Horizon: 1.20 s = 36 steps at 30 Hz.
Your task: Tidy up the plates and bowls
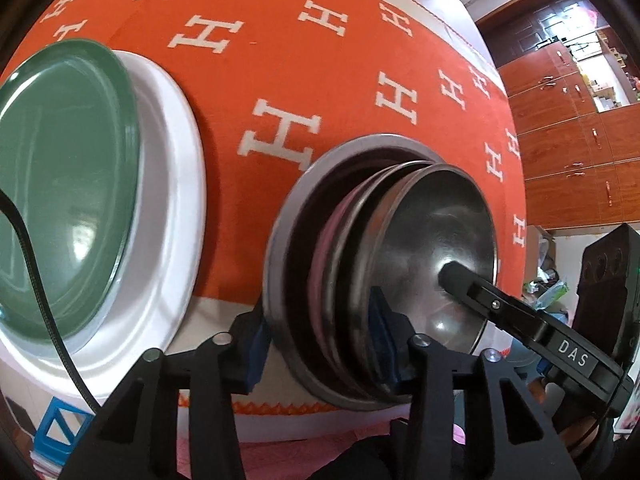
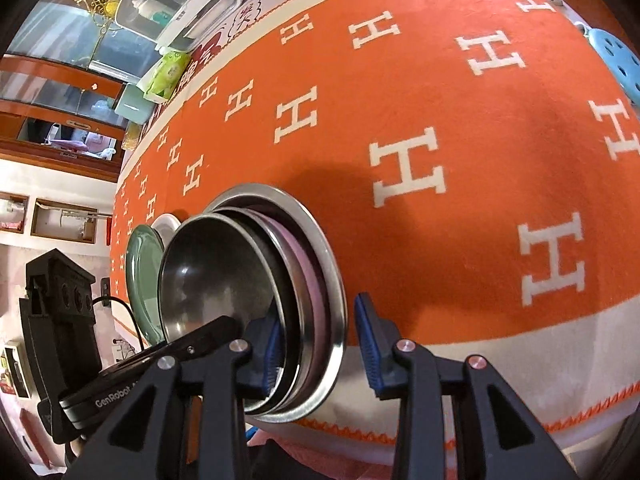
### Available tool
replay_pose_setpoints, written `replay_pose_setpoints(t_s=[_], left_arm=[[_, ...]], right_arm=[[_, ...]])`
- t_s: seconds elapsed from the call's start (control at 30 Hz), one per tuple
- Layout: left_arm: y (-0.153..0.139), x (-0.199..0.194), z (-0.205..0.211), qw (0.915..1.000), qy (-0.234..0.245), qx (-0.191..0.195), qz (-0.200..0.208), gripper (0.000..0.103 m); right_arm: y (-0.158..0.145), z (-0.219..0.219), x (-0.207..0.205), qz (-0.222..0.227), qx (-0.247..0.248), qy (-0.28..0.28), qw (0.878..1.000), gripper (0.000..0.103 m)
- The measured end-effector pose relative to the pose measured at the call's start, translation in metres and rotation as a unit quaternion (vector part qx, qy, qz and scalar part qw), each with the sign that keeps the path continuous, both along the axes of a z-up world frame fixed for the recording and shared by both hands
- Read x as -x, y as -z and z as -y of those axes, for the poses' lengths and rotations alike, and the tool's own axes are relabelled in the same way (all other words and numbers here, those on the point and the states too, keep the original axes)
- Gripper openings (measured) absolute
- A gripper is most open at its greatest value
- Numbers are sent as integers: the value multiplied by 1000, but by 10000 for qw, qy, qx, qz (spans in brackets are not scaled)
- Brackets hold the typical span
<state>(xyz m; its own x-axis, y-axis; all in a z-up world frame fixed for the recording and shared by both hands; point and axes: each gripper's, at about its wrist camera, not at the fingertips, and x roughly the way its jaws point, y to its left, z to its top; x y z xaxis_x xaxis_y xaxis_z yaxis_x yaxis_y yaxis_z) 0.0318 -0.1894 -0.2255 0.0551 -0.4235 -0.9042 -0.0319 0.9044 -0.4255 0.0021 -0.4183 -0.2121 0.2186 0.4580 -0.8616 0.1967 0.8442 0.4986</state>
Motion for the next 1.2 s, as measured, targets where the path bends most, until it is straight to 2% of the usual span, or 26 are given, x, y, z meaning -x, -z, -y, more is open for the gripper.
replay_pose_setpoints(t_s=[0.2,0.47,0.77,0.97,1.2], left_arm=[[1,-2,-2,9999,-99,73,104,42],[-1,-3,-5,9999,-32,76,95,41],[-32,-7,-6,9986,238,31,470,42],[-56,-8,-34,9967,176,20,787,42],[-75,-7,-76,9953,177,-59,952,42]], right_arm=[[0,-2,-7,138,-65,-137,9998,27],[-1,-2,-11,108,-27,-212,9997,27],[-29,-9,-11,456,27,-70,9989,28],[-52,-38,-12,801,-53,-119,9967,28],[-65,-77,-11,884,-119,-160,9959,28]])
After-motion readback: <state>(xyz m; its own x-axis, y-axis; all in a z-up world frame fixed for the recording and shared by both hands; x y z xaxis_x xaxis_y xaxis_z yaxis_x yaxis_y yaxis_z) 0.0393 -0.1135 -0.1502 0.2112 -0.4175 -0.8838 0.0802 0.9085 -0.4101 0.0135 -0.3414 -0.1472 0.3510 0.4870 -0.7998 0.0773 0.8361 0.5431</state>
